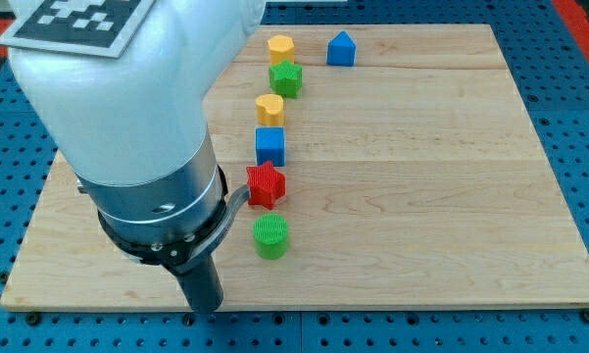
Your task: Push the green star diagonal to the green circle
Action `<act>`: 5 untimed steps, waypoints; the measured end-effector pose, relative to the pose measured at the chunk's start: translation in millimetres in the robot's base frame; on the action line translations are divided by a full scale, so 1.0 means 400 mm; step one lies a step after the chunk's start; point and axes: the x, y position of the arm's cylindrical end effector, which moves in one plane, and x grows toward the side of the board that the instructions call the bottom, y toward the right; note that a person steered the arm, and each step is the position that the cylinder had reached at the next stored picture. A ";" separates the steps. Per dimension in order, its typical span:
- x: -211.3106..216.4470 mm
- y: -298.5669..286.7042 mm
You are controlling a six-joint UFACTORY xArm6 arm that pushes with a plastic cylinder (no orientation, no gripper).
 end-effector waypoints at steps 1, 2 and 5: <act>0.003 0.000; 0.003 0.000; -0.038 0.187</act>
